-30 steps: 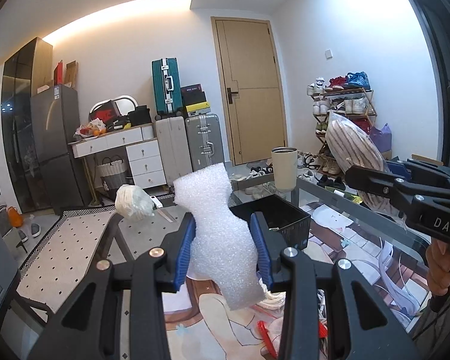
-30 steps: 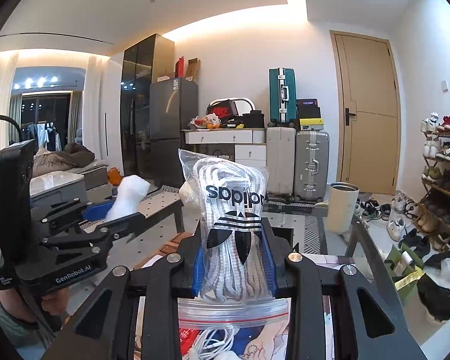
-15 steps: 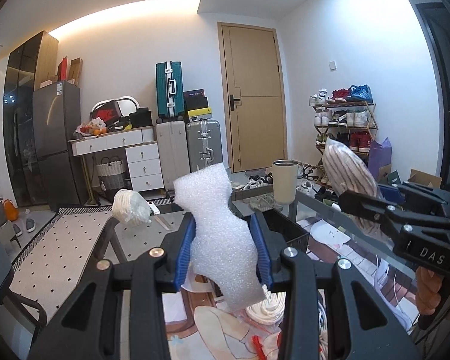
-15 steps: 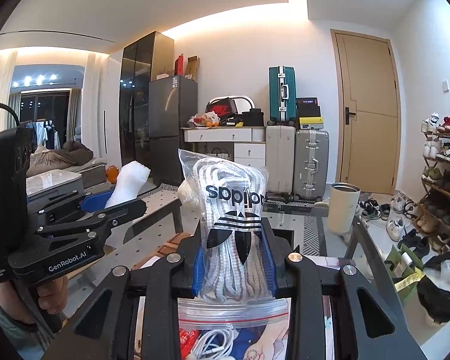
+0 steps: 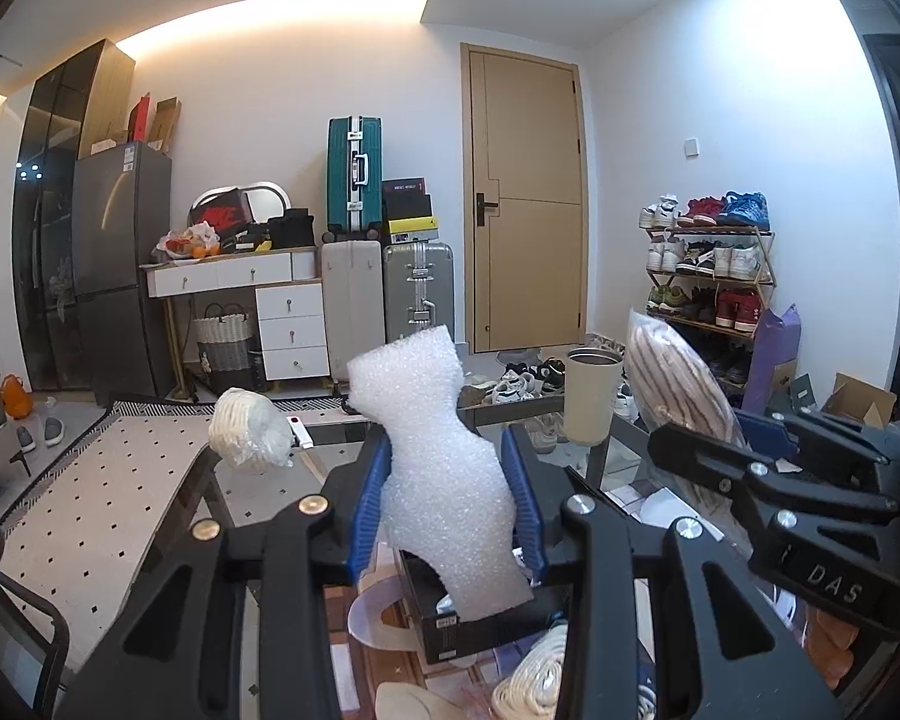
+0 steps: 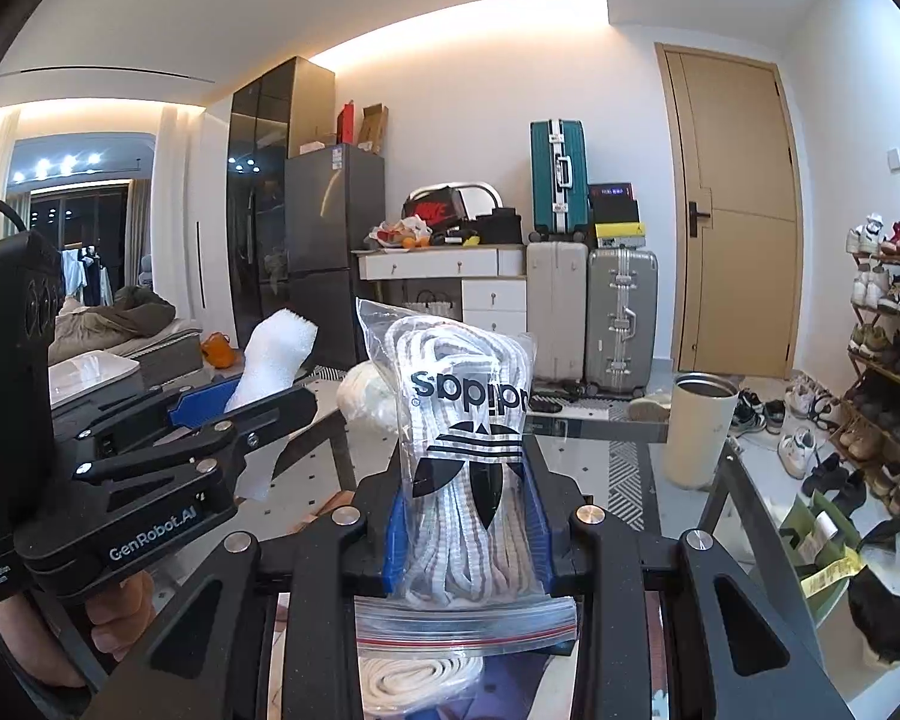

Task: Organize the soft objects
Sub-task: 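Lift the laces bag and the foam piece up toward the black box, then lower both items into the black box and open both grippers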

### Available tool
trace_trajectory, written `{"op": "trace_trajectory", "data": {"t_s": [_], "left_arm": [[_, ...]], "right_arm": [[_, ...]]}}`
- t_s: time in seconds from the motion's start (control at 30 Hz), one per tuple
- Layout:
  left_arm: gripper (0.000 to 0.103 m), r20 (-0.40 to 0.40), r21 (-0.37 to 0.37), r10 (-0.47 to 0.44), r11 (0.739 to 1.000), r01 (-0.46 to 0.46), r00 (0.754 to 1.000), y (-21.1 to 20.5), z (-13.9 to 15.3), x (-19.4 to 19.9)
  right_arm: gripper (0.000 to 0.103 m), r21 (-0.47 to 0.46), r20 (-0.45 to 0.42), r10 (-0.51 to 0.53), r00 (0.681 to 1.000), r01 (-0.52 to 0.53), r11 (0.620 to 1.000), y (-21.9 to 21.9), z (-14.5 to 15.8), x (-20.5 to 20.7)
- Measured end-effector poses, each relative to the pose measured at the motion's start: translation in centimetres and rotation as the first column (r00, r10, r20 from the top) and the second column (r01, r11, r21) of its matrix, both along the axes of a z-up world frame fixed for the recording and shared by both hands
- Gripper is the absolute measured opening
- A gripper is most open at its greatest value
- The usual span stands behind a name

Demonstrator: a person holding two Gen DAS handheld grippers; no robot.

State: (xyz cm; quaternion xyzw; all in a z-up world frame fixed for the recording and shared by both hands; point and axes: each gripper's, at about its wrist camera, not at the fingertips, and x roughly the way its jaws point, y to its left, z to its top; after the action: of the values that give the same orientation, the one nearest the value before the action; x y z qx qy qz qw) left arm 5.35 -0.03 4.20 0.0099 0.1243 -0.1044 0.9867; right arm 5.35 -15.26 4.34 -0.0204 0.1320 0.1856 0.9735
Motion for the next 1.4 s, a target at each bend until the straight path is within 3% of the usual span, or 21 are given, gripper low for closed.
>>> {"op": "trace_trajectory", "data": {"t_s": [0.57,0.7,0.83,1.03,1.27,1.33,1.4], "left_arm": [[0.037,-0.041,-0.015,-0.001,1.0,0.001,0.999,-0.4,-0.5,3.7],[0.037,-0.108,0.001,0.0,1.0,0.0,0.994,-0.7,-0.9,5.3],[0.037,-0.235,-0.019,0.0,1.0,-0.004,0.972,-0.5,-2.1,7.5],[0.037,-0.312,0.019,0.001,1.0,0.005,0.95,-1.4,-3.6,9.0],[0.037,-0.431,0.039,-0.013,0.999,0.033,0.902,-2.6,-6.0,10.6],[0.037,-0.474,0.062,-0.013,0.997,0.048,0.881,-3.2,-6.9,11.0],[0.037,-0.483,0.083,-0.006,0.995,0.052,0.876,-3.7,-7.5,11.1]], "right_arm": [[0.031,0.001,-0.057,-0.031,0.998,0.031,1.0,0.7,-0.3,5.6],[0.031,-0.001,-0.085,-0.037,0.996,0.037,0.999,0.9,-0.3,6.5],[0.031,-0.004,-0.148,-0.046,0.988,0.045,0.999,0.7,-0.1,8.3],[0.031,-0.031,-0.248,-0.056,0.967,0.05,0.998,0.6,-0.8,11.2],[0.031,-0.048,-0.405,-0.037,0.913,0.019,0.999,0.8,-4.1,14.7],[0.031,-0.051,-0.429,-0.037,0.902,0.017,0.999,0.8,-5.2,15.4],[0.031,-0.059,-0.442,-0.04,0.896,0.015,0.998,0.8,-6.1,16.0]]}}
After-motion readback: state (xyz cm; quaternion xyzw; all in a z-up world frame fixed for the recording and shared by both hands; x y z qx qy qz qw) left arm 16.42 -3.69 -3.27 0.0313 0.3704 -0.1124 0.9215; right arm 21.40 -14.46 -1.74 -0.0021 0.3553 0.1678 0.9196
